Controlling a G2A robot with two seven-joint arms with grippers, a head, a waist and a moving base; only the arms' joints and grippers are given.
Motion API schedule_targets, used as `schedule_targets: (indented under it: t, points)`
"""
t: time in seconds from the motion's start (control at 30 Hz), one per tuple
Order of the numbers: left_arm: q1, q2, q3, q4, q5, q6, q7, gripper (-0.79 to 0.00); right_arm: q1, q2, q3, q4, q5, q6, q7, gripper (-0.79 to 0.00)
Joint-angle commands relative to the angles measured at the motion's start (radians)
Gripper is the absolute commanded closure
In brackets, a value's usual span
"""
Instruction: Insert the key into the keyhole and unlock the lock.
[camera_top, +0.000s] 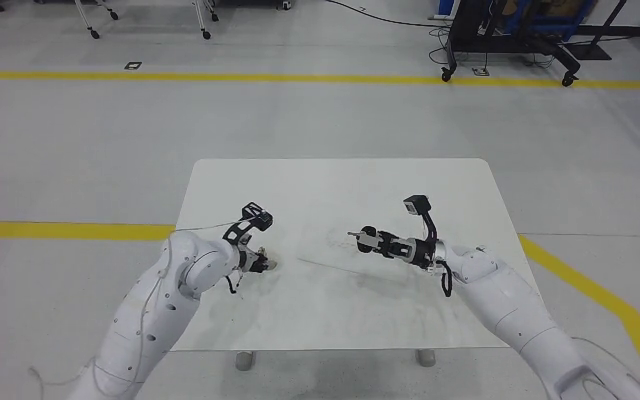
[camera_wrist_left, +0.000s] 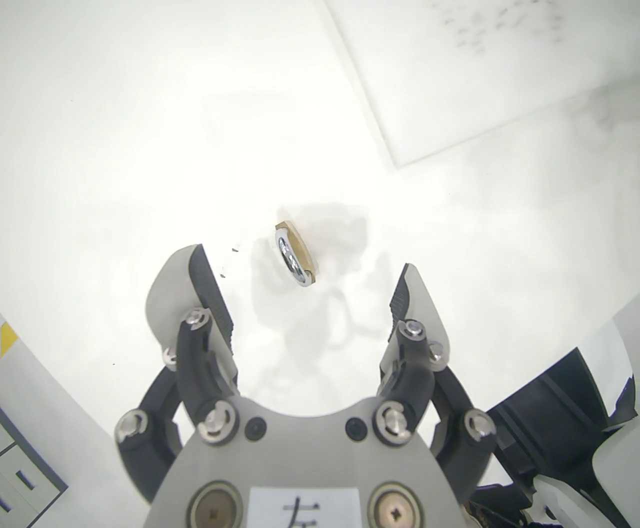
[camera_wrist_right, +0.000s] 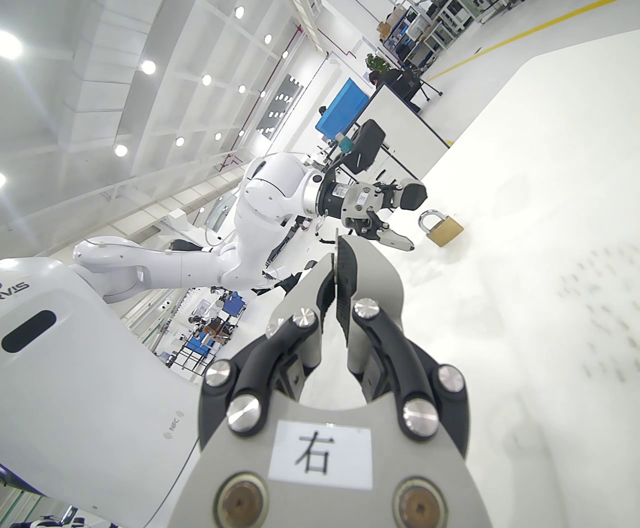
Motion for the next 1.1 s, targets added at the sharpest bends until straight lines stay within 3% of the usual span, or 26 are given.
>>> schedule_targets:
  t: [0.0,0.2,0.27,0.33,0.5,0.83,0.9,0.93,1.07]
  points:
    - [-0.010,-0.002,0.012,0.010,0.020,0.009,-0.002,-0.597,0.000,0.000,0.000,0.000,0.000,0.000,0.000,0.000]
    - [-0.014,-0.002,0.004,0.013,0.018,0.014,0.015,-0.474,0.000,0.000,0.000,0.000,0.000,0.000,0.000,0.000]
    - [-0.017,-0.004,0.008,0.015,0.013,0.014,0.008,-0.345,0.000,0.000,0.000,0.000,0.000,0.000,0.000,0.000]
    - [-0.021,-0.006,0.018,0.019,0.006,0.011,-0.007,-0.283,0.000,0.000,0.000,0.000,0.000,0.000,0.000,0.000]
    - [-0.043,-0.013,0.048,0.039,0.009,0.030,-0.067,-0.283,0.000,0.000,0.000,0.000,0.000,0.000,0.000,0.000]
    - [-0.060,-0.022,0.062,0.064,-0.004,0.053,-0.035,-0.259,0.000,0.000,0.000,0.000,0.000,0.000,0.000,0.000]
    - [-0.064,-0.023,0.064,0.070,-0.005,0.055,-0.032,-0.142,0.000,0.000,0.000,0.000,0.000,0.000,0.000,0.000]
    - [-0.066,-0.024,0.065,0.072,-0.007,0.056,-0.030,-0.009,0.000,0.000,0.000,0.000,0.000,0.000,0.000,0.000]
    - [-0.072,-0.025,0.064,0.079,-0.001,0.072,-0.041,0.000,0.000,0.000,0.000,0.000,0.000,0.000,0.000,0.000]
